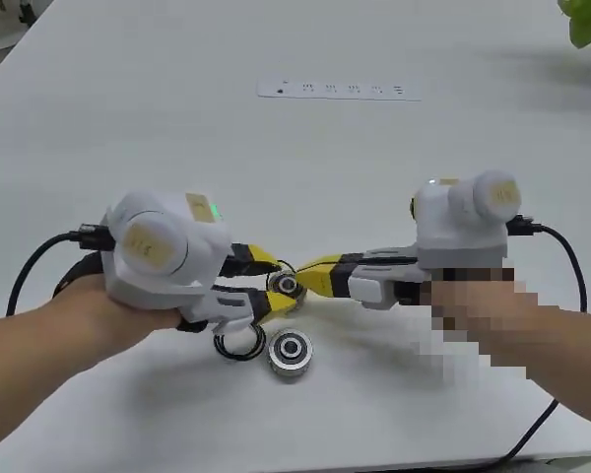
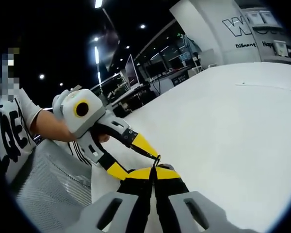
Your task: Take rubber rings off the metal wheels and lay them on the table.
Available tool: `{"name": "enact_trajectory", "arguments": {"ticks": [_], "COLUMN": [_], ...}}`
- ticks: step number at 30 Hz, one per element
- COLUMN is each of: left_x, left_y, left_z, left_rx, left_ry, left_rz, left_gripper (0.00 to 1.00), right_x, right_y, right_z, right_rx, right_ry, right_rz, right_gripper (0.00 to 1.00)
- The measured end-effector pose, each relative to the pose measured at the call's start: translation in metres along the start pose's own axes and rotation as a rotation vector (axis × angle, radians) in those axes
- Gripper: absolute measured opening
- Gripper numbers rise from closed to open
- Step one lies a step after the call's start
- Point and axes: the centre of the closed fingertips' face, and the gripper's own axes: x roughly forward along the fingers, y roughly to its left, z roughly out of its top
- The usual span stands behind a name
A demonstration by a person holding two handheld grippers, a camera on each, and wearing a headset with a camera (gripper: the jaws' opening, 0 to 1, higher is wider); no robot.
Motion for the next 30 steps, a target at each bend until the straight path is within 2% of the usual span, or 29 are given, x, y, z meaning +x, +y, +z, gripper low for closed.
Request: {"name": "enact_trajectory", "arguments": {"ticks": [2, 4, 12, 16, 23, 30], "left_x": [-0.006, -0.013, -0.041, -0.052, -0.069, -0.083], "left_y": [-0.001, -0.003, -0.005, -0.006, -0.005, 0.001], "left_z": [0.003, 0.006, 0.01, 0.008, -0.003, -0.012], "left_rx": [-0.028, -0.048, -0.066, -0.074, -0.094, -0.116], "left_ry": [-0.027, -0.045, -0.092, -0.104, -0.097, -0.093], "left_rz": [-0.003, -0.007, 0.002, 0.007, 0.027, 0.057], "left_gripper": [0.33, 0.33, 0.43, 0.48, 0.54, 0.55], "right_x": [-0.001, -0.001, 0.003, 0.006, 0.017, 0.026], "right_y": [0.002, 0.004, 0.021, 0.028, 0.045, 0.05], "right_z": [0.005, 0.008, 0.016, 0.018, 0.007, -0.008], "right_rx": [0.009, 0.01, 0.023, 0.034, 0.044, 0.06], "right_ry": [-0.016, -0.021, -0.037, -0.037, 0.017, 0.075], "right_rz": [0.007, 0.013, 0.053, 0.074, 0.132, 0.165], "right_gripper": [0.0, 0.0, 0.0, 0.0, 0.0, 0.0]}}
